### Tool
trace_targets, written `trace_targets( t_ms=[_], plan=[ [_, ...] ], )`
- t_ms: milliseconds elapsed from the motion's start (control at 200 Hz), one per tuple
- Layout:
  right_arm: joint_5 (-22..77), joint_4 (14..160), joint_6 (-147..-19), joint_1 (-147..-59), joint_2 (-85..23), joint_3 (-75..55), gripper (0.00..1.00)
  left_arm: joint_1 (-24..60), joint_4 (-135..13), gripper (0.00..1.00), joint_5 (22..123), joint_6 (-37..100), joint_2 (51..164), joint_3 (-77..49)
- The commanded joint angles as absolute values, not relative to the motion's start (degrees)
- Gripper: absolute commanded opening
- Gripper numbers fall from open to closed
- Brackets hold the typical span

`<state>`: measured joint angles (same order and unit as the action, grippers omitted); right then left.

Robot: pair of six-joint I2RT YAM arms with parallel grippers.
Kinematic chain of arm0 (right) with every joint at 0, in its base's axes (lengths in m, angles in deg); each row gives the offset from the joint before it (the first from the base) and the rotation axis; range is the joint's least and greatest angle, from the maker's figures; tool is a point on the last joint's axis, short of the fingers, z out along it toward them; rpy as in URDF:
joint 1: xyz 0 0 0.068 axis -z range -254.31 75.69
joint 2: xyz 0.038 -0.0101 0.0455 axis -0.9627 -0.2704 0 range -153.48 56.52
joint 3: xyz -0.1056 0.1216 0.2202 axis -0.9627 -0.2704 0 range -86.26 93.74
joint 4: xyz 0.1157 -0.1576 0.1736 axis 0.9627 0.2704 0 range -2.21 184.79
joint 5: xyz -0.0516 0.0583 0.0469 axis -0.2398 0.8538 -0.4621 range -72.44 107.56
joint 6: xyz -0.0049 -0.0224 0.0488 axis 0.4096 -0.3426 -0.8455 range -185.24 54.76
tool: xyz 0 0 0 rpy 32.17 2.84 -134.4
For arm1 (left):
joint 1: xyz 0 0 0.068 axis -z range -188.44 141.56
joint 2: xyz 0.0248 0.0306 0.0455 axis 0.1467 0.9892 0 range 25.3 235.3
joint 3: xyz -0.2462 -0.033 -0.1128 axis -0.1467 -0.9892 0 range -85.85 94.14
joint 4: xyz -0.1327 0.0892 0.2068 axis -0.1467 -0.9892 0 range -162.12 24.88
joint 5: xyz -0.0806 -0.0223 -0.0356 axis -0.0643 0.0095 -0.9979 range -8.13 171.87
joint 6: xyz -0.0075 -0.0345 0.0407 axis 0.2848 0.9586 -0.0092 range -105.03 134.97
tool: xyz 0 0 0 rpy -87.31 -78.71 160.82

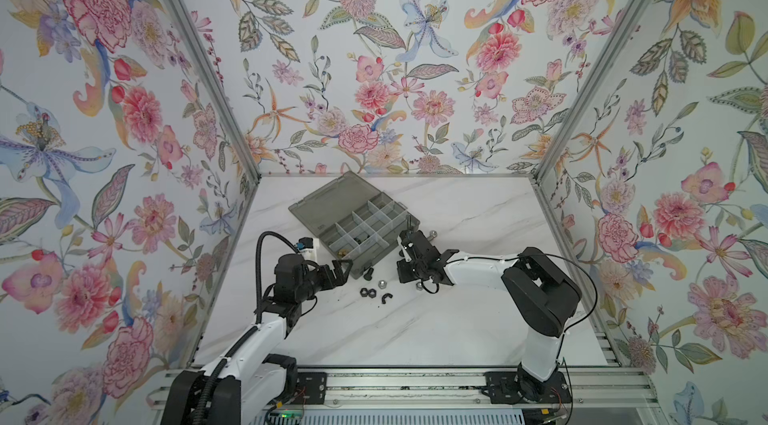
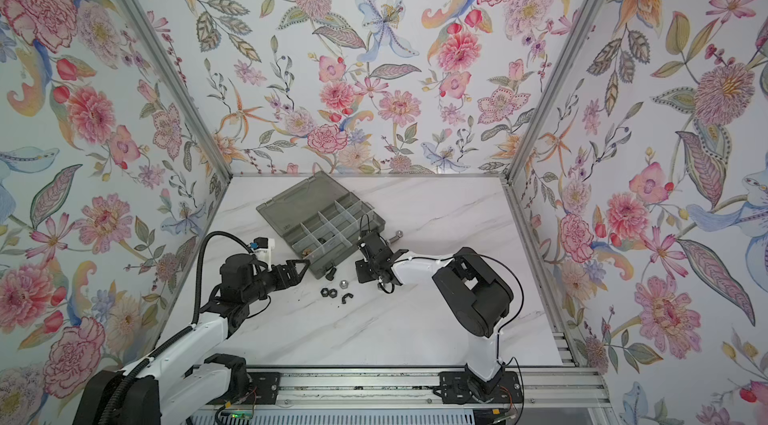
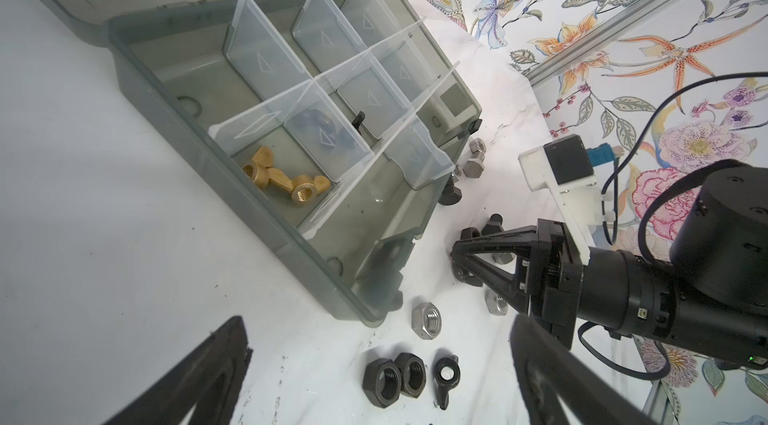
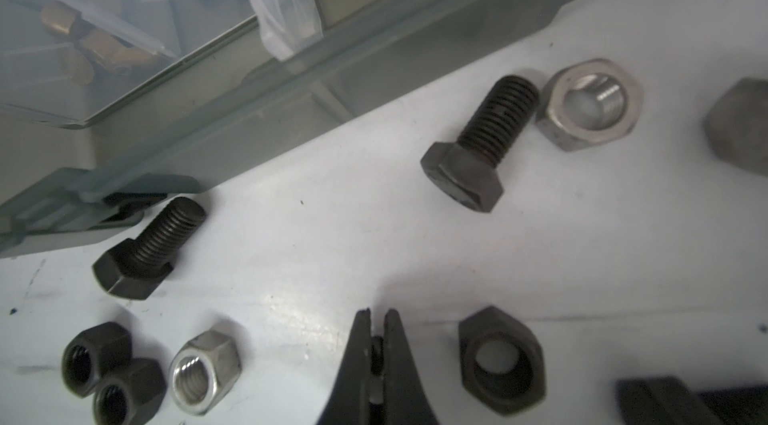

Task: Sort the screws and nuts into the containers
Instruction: 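Lower the right gripper and close it on the black wing nut, then carry the black wing nut over the black wing nut compartment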

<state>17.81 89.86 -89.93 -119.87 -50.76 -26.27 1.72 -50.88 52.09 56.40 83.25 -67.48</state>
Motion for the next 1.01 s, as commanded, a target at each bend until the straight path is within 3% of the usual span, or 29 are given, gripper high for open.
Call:
trace_targets(
  t_ms=[0,515,1001],
  plan=[
    [20.5,88.2,-88.8,-119.2,-50.5,-27.8,0.00,2.0,-50.7,0.99,52.1,56.7,82.3,-68.1],
    [39.0,84.1,-78.0,-115.8,-38.9,-25.1,0.00,2.0,-50.0,0.99,51.8,56.5,82.5,-68.6],
    [38.4,86.8,-69.8,-115.5,-58.1,1.9,0.00,2.0,-49.5,0.99,51.6,56.5,82.4,-68.3]
  ],
)
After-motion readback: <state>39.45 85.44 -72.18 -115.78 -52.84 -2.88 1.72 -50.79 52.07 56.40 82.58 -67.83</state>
